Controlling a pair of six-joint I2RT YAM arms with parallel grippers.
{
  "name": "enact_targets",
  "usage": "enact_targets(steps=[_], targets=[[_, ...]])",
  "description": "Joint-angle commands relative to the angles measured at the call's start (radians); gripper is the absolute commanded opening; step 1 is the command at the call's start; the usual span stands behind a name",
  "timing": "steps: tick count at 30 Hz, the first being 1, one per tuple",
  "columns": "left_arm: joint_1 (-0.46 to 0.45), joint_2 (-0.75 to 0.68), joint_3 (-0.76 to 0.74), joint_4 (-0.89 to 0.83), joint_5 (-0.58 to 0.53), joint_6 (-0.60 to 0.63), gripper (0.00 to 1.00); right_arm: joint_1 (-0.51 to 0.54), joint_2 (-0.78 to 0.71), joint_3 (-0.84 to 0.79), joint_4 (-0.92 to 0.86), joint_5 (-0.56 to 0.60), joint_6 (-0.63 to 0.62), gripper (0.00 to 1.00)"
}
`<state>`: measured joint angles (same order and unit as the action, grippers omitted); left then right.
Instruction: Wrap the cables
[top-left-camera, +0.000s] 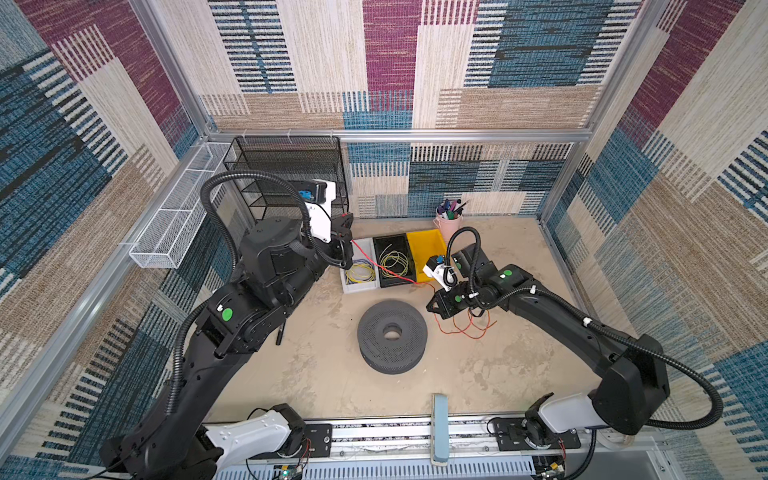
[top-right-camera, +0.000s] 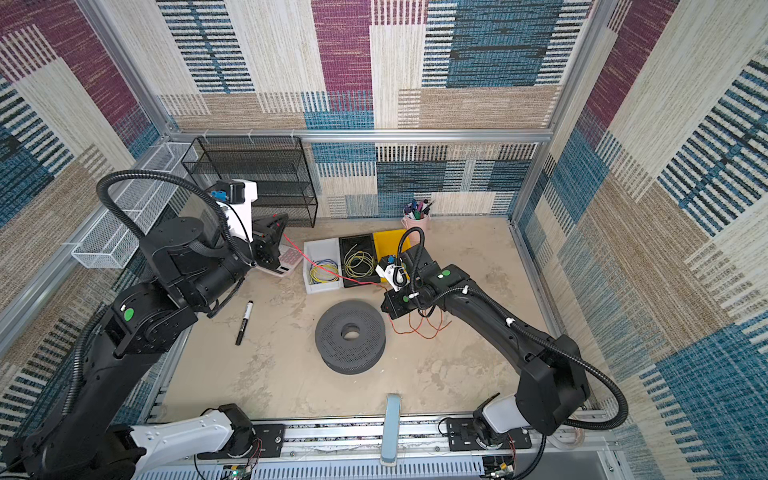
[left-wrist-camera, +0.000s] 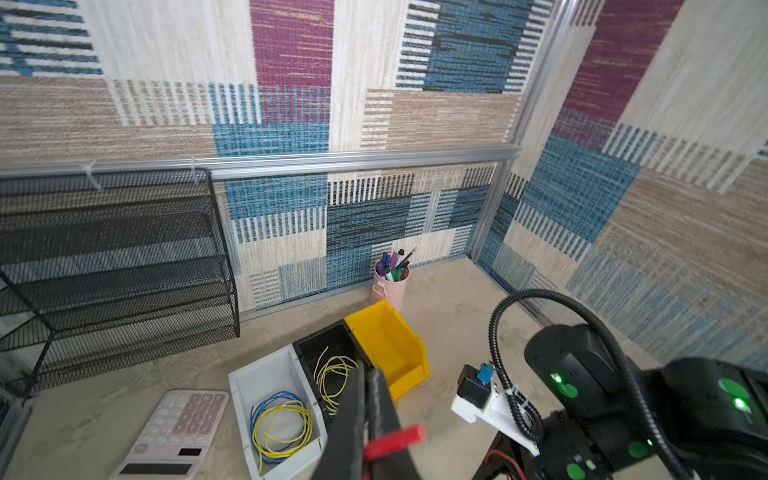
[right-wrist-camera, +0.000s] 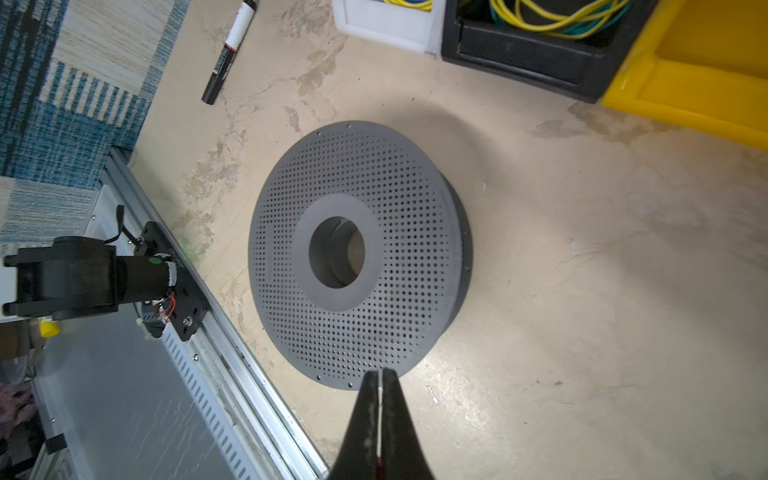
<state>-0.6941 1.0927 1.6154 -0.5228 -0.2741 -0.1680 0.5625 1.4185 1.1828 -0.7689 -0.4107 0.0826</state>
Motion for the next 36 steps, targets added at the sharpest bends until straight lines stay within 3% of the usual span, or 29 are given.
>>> enact_targets(steps=[1, 4, 7, 18, 26, 30, 33, 36], targets=[[0.010, -0.074, -0.074, 0.250, -0.177, -0.136, 0.00, 0.000, -0.039, -0.050, 0.050, 0.158, 0.026, 0.00], [0.020, -0.147, -0.145, 0.382, -0.311, -0.157, 0.00, 0.000, -0.053, -0.103, 0.048, 0.203, 0.023, 0.00], [0.028, -0.161, -0.132, 0.421, -0.342, -0.137, 0.00, 0.000, -0.070, -0.140, 0.057, 0.241, 0.026, 0.00], [0.054, -0.032, 0.168, 0.236, -0.413, -0.023, 0.00, 0.002, -0.054, -0.203, 0.054, 0.461, 0.031, 0.00], [0.100, 0.049, 0.315, 0.072, -0.482, -0.028, 0.00, 0.002, -0.015, -0.215, 0.085, 0.526, 0.072, 0.00], [0.251, 0.107, 0.401, -0.088, -0.345, -0.156, 0.00, 0.002, 0.027, -0.234, 0.101, 0.561, 0.074, 0.00], [0.363, 0.181, 0.455, -0.196, -0.159, -0.267, 0.00, 0.000, 0.060, -0.257, 0.132, 0.556, 0.079, 0.00], [0.502, 0.222, 0.434, -0.194, 0.061, -0.395, 0.00, -0.001, 0.086, -0.267, 0.147, 0.563, 0.083, 0.00]])
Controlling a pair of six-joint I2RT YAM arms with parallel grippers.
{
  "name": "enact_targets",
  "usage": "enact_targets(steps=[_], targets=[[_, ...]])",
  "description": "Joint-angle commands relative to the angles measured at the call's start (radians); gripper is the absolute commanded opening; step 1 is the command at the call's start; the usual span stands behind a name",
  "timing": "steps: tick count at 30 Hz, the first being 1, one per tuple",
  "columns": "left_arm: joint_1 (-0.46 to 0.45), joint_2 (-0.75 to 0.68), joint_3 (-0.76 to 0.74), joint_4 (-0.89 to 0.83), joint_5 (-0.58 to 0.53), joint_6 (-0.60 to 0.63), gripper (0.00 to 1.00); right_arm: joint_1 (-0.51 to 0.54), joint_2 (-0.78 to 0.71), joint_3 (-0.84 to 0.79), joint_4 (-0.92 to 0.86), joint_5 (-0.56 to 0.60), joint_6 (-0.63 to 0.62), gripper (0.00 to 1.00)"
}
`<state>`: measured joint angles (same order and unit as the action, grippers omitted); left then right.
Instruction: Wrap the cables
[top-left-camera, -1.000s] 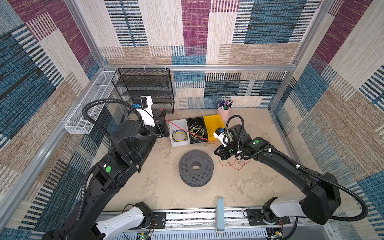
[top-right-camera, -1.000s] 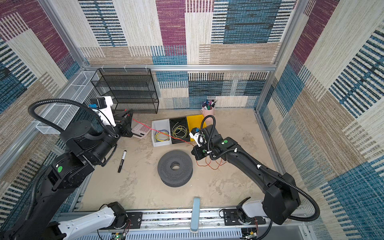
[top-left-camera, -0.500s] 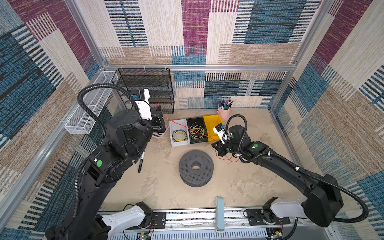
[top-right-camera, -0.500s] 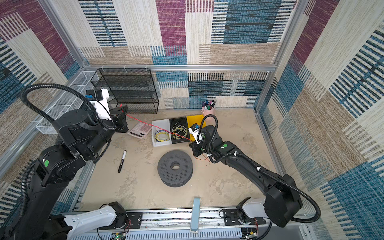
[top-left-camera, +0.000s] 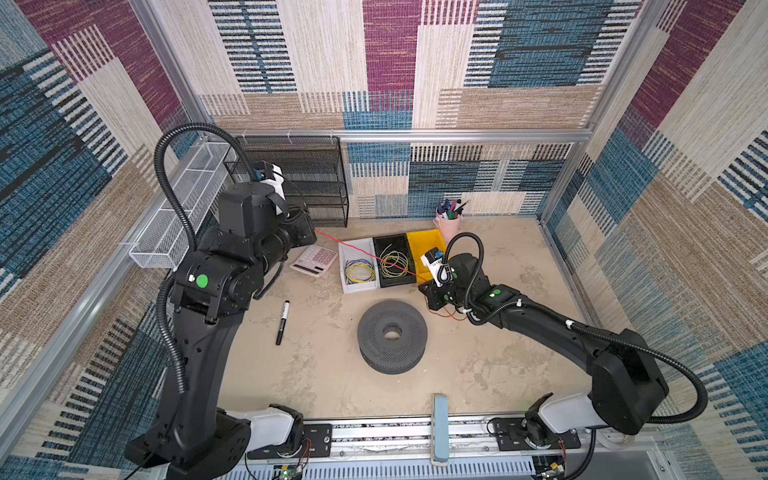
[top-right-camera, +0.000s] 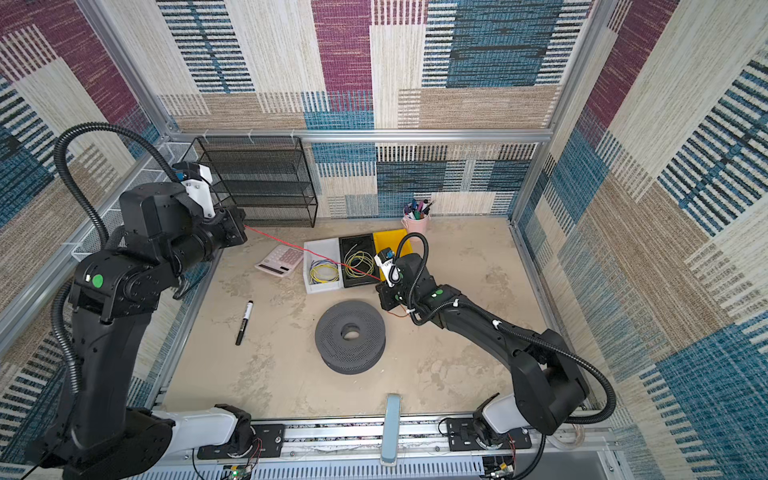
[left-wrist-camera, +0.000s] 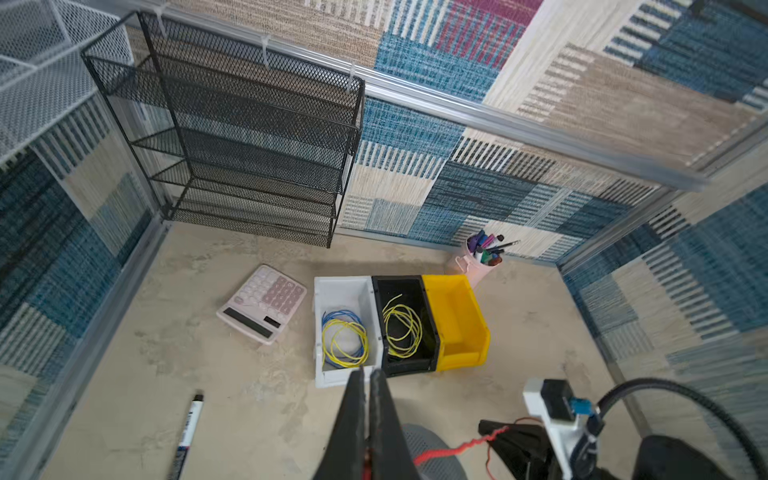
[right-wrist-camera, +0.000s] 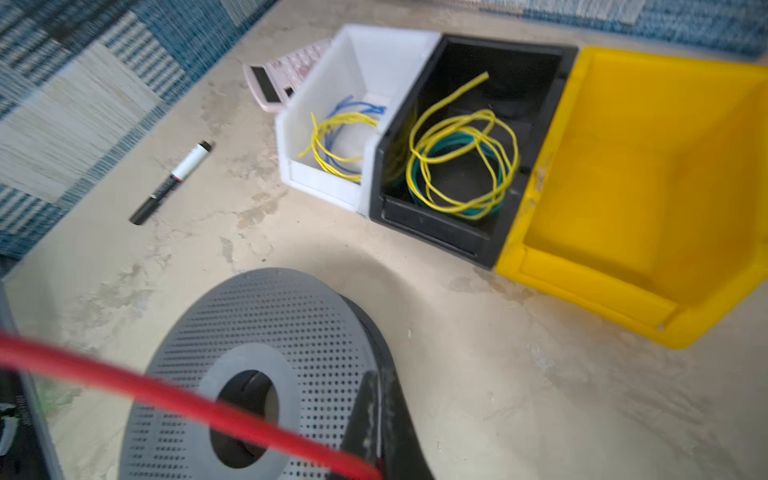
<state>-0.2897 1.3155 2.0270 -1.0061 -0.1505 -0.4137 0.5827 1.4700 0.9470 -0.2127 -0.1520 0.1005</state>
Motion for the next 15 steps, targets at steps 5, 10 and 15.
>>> enact_targets(steps=[5, 10, 15], targets=[[0.242, 0.063, -0.003, 0.334, 0.173, -0.260, 0.00, -0.044, 0.022, -0.030, -0.404, 0.310, 0.056, 0.00], [0.294, 0.087, 0.015, 0.319, 0.220, -0.249, 0.00, -0.073, 0.008, -0.037, -0.410, 0.296, 0.039, 0.00], [0.294, 0.061, -0.073, 0.337, 0.289, -0.248, 0.00, -0.077, -0.034, -0.010, -0.412, 0.230, 0.040, 0.00]])
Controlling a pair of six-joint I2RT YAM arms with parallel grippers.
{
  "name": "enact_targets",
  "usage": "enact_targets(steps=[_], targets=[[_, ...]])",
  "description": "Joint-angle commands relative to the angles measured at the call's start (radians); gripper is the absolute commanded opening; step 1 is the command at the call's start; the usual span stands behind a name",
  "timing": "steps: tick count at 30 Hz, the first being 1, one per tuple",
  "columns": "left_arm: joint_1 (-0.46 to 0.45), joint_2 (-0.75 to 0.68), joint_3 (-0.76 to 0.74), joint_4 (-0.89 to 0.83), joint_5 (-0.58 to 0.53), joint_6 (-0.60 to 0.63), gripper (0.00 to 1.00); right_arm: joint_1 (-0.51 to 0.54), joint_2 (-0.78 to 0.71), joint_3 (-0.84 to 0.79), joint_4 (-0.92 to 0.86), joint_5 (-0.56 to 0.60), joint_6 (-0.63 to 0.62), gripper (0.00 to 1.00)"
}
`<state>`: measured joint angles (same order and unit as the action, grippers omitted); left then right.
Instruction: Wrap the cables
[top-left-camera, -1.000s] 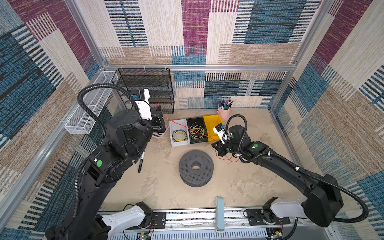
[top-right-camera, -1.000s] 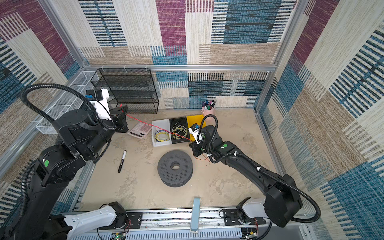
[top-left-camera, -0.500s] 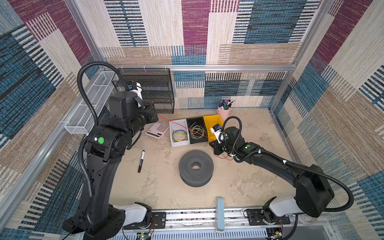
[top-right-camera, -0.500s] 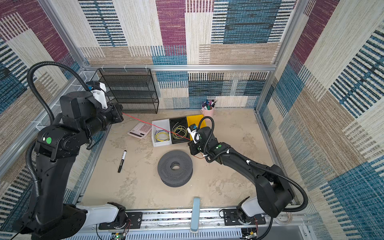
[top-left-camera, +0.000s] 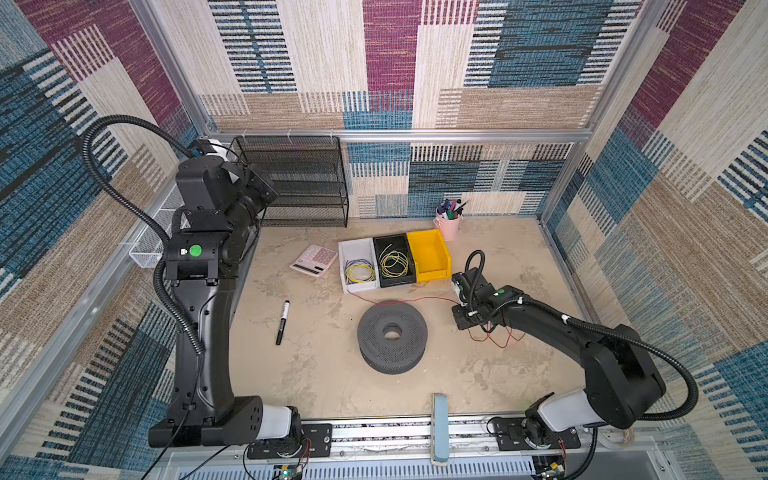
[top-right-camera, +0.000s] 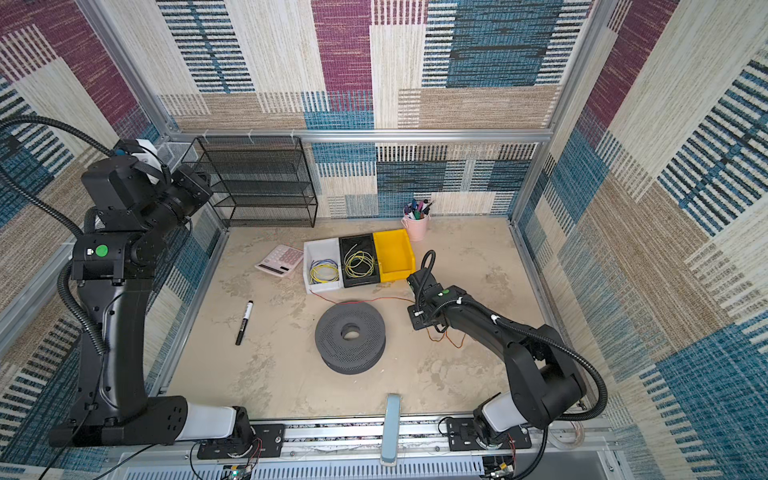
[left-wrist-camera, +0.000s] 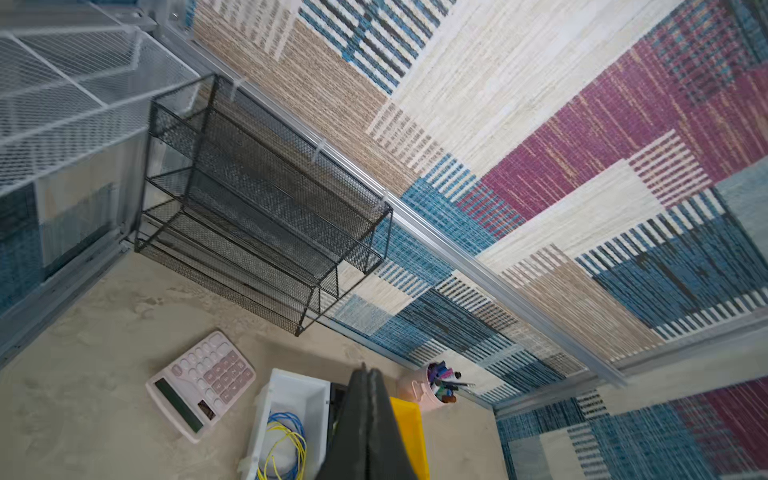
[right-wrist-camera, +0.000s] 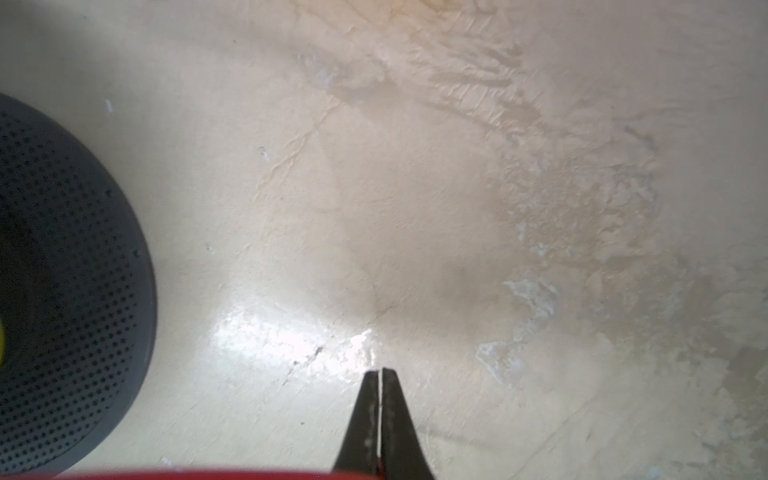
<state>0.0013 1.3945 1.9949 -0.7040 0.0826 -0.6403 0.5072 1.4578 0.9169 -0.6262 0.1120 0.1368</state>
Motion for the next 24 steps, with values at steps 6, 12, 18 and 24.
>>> enact_targets(steps=[6, 12, 18, 24], targets=[[0.002, -0.113, -0.209, 0.037, 0.197, 0.031, 0.00, -0.015, -0.041, 0.122, -0.010, -0.223, -0.002, 0.00], [-0.098, -0.279, -0.452, 0.098, 0.386, 0.144, 0.43, -0.014, 0.025, 0.269, -0.094, -0.378, -0.022, 0.00], [-0.396, -0.442, -0.756, 0.225, 0.286, 0.096, 0.54, -0.015, 0.080, 0.398, -0.169, -0.473, -0.037, 0.00], [-0.696, -0.481, -1.026, 0.537, 0.026, 0.059, 0.69, 0.003, 0.094, 0.497, -0.239, -0.591, -0.040, 0.00]])
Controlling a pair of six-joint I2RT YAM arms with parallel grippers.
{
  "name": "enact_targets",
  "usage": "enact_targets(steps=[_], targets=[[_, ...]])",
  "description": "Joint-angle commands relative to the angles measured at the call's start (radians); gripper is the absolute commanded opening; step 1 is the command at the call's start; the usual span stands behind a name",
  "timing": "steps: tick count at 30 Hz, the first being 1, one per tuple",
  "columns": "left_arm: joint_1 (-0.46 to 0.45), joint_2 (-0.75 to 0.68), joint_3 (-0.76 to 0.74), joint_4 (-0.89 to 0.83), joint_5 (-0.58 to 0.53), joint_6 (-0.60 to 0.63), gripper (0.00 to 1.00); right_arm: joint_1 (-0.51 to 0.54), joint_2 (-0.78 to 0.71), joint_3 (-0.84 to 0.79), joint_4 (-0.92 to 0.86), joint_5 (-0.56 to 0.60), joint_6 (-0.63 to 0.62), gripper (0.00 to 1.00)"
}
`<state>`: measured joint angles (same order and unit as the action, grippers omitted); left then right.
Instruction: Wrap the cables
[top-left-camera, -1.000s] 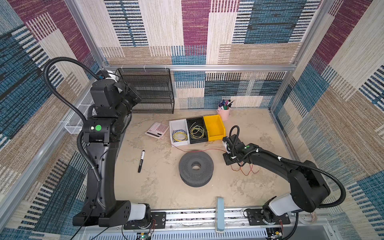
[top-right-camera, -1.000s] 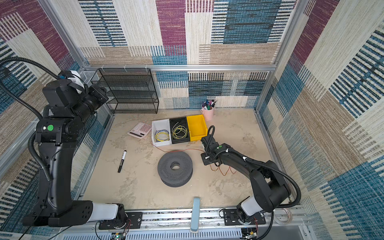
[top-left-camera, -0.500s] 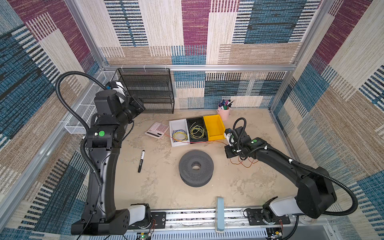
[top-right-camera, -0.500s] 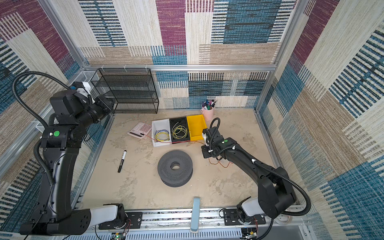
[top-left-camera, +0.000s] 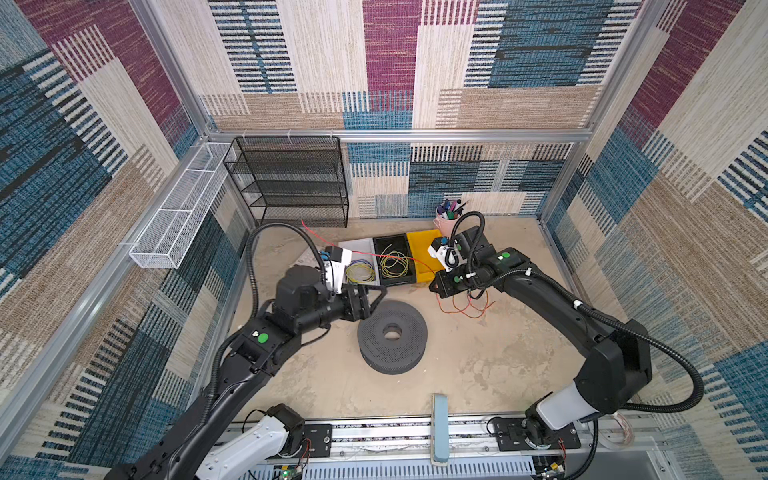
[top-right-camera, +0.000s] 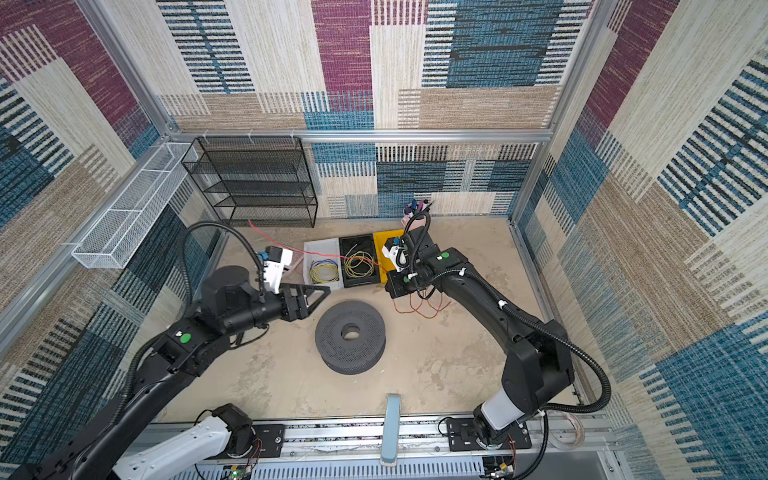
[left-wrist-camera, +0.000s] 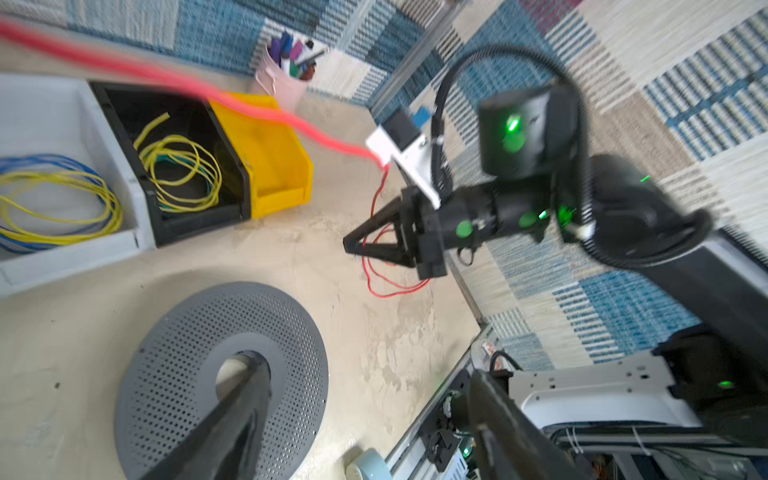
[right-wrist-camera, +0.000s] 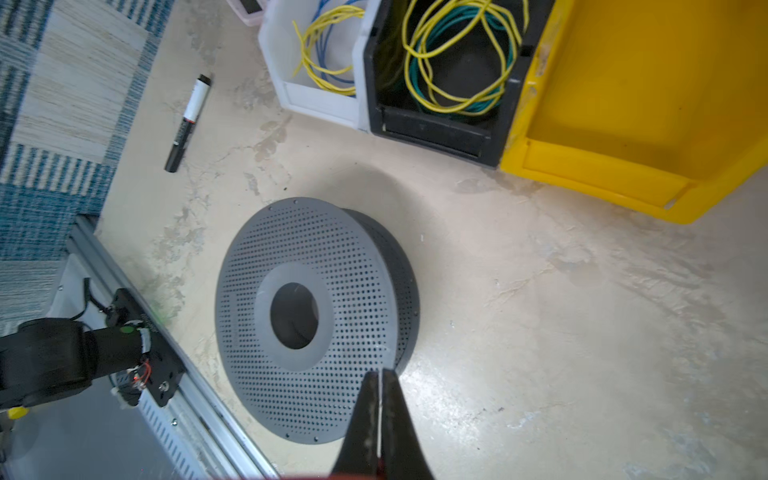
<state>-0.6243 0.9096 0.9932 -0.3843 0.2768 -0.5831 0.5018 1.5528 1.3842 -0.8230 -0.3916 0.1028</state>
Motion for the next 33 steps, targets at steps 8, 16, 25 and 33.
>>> enact_targets(steps=[8, 16, 25, 33], targets=[[-0.230, 0.223, -0.010, 0.469, -0.276, 0.111, 0.68, 0.092, 0.038, 0.168, -0.103, -0.124, 0.010, 0.00], [-0.231, 0.268, -0.015, 0.549, -0.494, 0.160, 0.67, 0.112, -0.015, 0.159, -0.084, -0.185, 0.039, 0.00], [-0.202, 0.326, 0.002, 0.575, -0.487, 0.163, 0.62, 0.140, -0.052, 0.139, -0.076, -0.227, 0.048, 0.00], [-0.158, 0.340, -0.017, 0.598, -0.426, 0.103, 0.26, 0.140, -0.082, 0.131, -0.045, -0.273, 0.058, 0.00]])
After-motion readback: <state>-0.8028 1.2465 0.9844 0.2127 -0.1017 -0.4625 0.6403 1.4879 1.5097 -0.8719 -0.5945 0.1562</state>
